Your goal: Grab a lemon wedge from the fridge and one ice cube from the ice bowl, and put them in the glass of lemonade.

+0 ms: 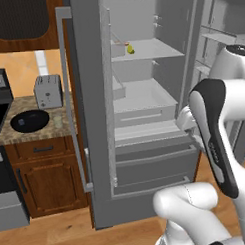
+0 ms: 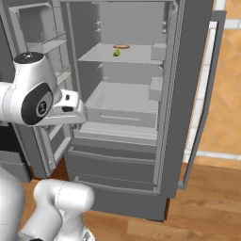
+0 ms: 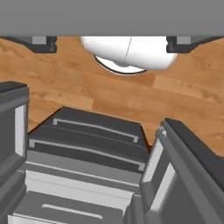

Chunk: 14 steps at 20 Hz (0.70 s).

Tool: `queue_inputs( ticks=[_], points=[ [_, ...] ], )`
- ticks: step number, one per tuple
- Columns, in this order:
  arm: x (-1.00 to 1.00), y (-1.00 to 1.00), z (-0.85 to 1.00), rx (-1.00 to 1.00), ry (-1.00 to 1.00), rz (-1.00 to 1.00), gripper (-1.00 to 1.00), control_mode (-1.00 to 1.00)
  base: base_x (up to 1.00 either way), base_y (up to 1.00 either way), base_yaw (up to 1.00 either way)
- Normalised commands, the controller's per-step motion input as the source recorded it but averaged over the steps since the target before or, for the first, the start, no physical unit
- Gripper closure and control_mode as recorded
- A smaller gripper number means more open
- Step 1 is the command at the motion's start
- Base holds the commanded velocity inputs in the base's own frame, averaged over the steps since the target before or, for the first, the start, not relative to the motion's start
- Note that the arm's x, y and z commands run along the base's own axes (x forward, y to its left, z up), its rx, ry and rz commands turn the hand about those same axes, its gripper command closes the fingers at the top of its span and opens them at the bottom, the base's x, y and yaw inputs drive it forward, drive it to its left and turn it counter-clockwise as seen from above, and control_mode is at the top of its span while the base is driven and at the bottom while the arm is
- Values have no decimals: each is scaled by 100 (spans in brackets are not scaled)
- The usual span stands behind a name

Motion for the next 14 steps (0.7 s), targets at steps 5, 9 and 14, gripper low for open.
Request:
queue_inputs(
  ticks=[5, 9, 14],
  points=[
    [0, -3, 0, 0, -2, 0, -100, -100, 0, 0, 0],
    [2, -19, -4, 0, 1, 3, -100, 100, 5, -11, 0],
    [0, 0, 0, 0, 0, 0, -100, 100, 50, -30, 7]
  ],
)
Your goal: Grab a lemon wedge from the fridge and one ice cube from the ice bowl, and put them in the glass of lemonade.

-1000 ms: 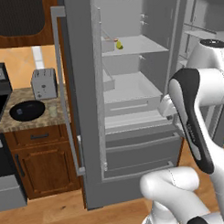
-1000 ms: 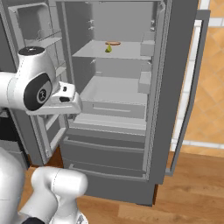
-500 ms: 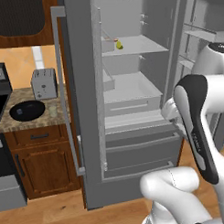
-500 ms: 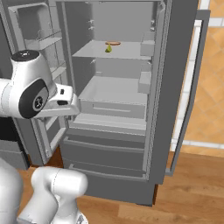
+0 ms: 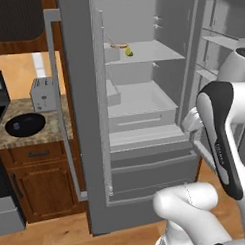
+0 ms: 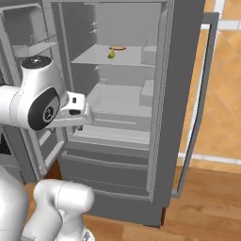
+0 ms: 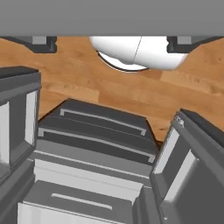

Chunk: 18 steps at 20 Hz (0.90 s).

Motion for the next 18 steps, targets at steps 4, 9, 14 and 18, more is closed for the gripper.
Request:
queue_inputs(
  ticks=[4, 9, 14, 18],
  points=[
    [0, 0, 0, 0, 0, 0, -100, 100, 64, 2, 1],
    [0, 0, 0, 0, 0, 0, -100, 100, 89, 0, 5],
    [0, 0, 0, 0, 0, 0, -100, 100, 67, 0, 0],
    [0, 0, 0, 0, 0, 0, -100, 100, 73, 0, 0]
  ],
)
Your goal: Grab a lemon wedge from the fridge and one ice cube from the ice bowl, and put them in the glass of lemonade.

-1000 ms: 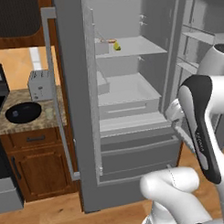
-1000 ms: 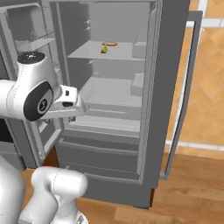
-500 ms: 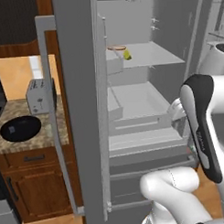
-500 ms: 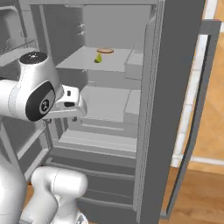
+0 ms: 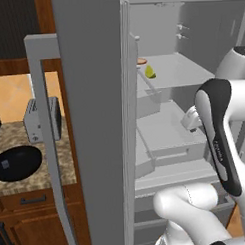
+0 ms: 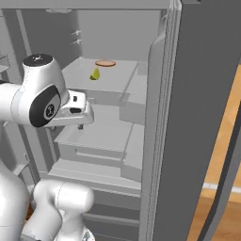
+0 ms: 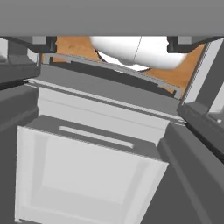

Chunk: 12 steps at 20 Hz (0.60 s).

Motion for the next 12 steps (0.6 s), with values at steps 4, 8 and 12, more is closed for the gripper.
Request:
queue_inputs(
  ticks=[4, 8, 12],
  points=[
    [0, 0, 7, 5, -12, 0, -100, -100, 7, 0, 0],
    [0, 3, 40, 18, -31, 0, -100, -100, 0, 0, 0],
    [-15, 5, 43, 18, -35, 1, -100, -100, 0, 0, 0]
  ],
)
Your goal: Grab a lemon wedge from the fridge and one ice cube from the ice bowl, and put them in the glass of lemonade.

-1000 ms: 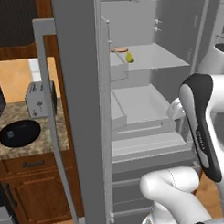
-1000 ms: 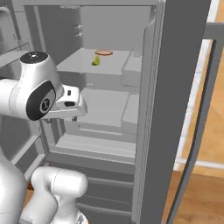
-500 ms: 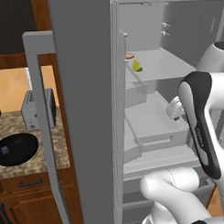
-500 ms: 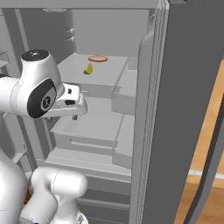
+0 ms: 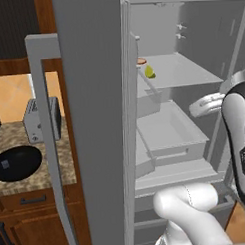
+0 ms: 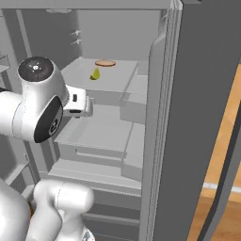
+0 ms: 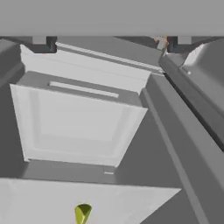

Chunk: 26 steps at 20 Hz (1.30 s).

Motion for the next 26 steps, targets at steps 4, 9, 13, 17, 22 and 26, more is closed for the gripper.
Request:
queue_inputs(
  ticks=[4, 9, 13, 17, 22, 26],
  points=[
    [0, 64, 91, -5, -14, 1, -100, -100, 0, 0, 0],
    [35, 46, 92, -7, -4, 0, -100, -100, 0, 0, 0],
    [97, -2, 15, -1, 6, -2, -100, -100, 0, 0, 0],
    [100, -13, -21, 0, 2, -5, -100, -100, 0, 0, 0],
    [96, -42, -27, 0, 3, -6, -100, -100, 0, 0, 0],
    [84, -24, -23, 0, 5, -4, -100, -100, 0, 0, 0]
  ],
)
